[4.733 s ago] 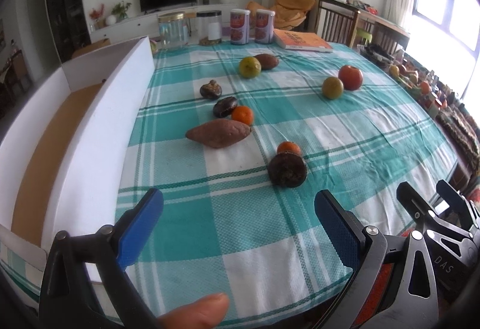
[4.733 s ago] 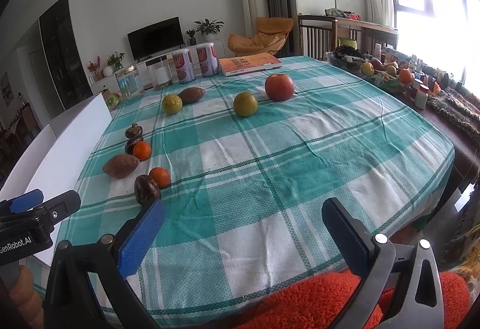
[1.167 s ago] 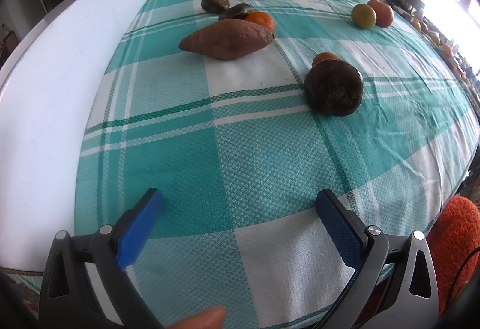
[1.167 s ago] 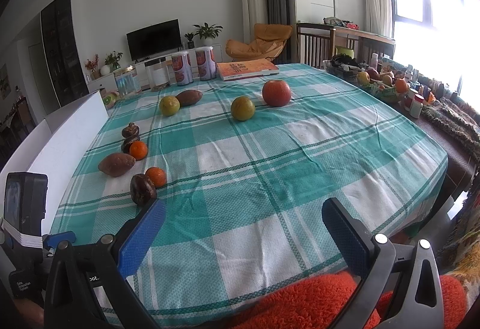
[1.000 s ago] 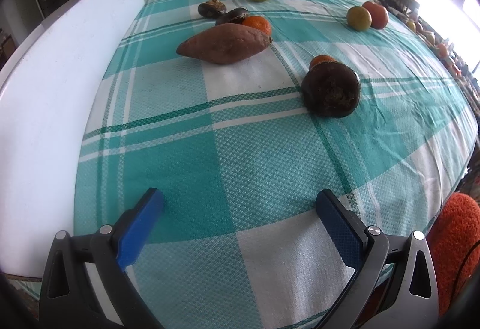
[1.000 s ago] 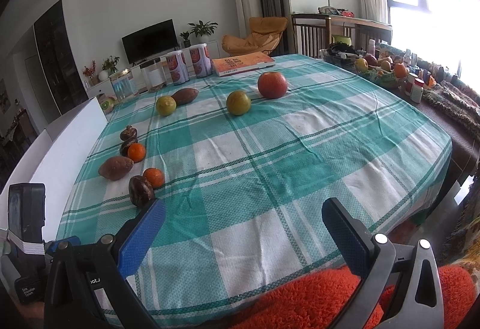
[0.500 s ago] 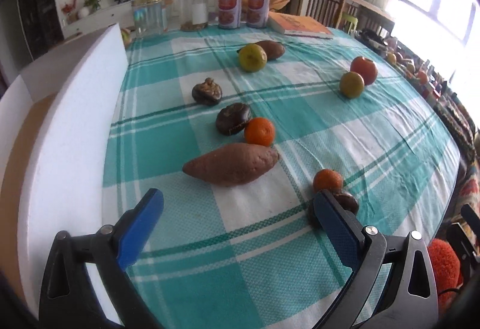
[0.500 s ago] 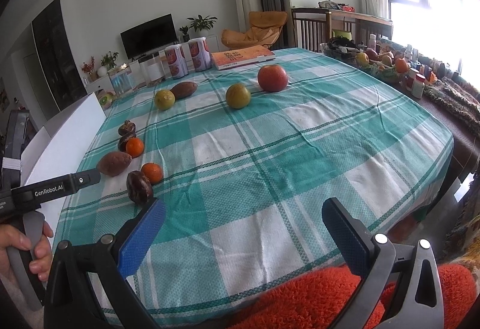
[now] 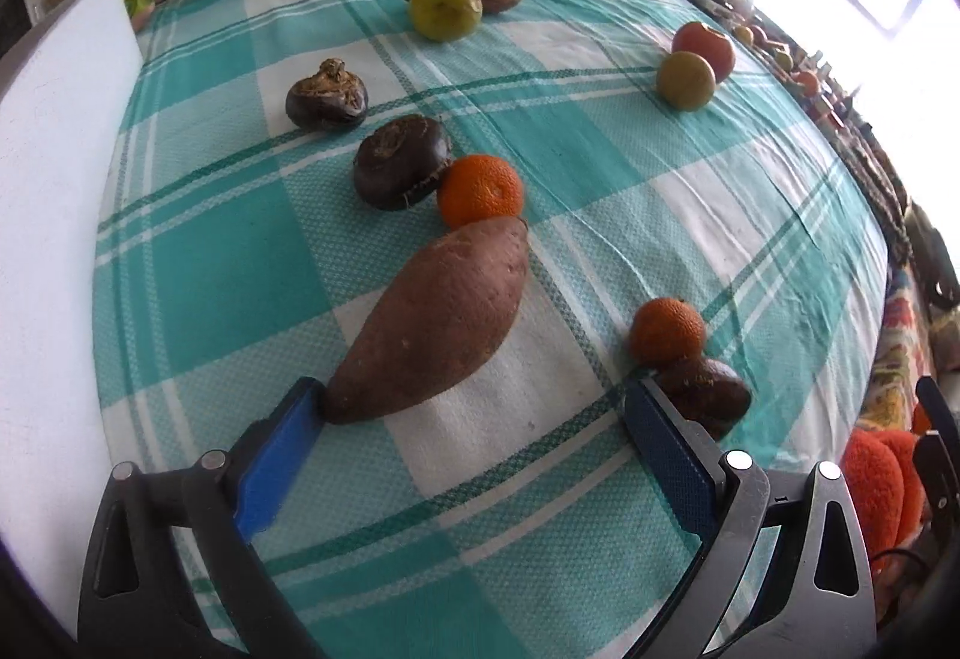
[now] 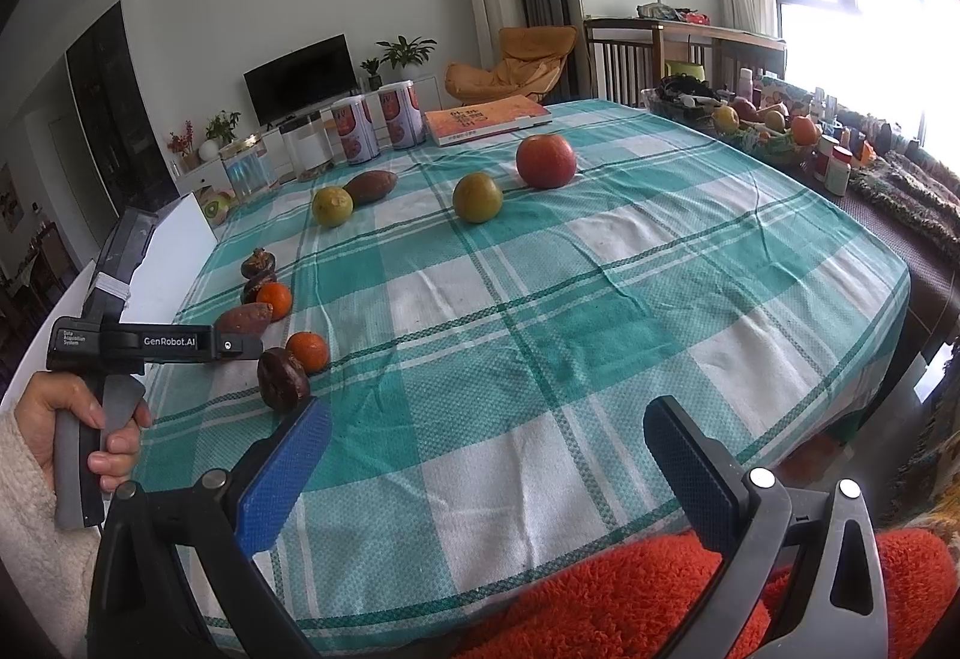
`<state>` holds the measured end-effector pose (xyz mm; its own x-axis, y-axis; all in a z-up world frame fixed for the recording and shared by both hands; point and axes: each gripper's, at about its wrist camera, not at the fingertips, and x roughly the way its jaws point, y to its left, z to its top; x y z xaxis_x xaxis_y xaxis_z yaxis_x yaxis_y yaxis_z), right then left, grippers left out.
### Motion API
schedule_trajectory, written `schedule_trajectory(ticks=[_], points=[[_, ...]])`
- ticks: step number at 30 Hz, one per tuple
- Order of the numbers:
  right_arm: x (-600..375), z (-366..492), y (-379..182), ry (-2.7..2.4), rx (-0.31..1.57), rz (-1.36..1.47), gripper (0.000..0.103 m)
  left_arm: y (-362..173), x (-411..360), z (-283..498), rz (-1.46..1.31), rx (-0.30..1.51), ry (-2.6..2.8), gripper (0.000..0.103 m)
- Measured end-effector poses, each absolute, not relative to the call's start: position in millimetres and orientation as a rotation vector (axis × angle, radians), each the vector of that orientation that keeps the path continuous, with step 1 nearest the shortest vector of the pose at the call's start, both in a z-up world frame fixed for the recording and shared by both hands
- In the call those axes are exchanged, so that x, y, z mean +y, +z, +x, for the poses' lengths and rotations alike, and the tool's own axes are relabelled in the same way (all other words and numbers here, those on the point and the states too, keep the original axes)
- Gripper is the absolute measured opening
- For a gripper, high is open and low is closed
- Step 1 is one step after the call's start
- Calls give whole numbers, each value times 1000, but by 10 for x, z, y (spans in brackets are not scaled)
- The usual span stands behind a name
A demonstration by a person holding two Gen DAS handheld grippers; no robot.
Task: Organize fruits
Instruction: 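Grasp the sweet potato with the left tool while the right tool grasps a mangosteen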
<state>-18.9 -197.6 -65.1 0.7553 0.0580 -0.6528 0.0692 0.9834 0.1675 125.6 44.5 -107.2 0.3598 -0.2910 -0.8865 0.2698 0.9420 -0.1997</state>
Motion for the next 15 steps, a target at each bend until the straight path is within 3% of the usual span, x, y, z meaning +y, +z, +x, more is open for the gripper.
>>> schedule_trajectory(ticks=[10,13,15], points=[[-1979,-189,-665,3,719,191,103,-1029,443,1433,66,1091,-240,96],[-2111,-145,-736,32,750,277,103,-1110,354,1462,140,1119,-255,48],[-2213,-128,-783,55,763,345,103,-1114,349,1423,152,1106,-250,44]])
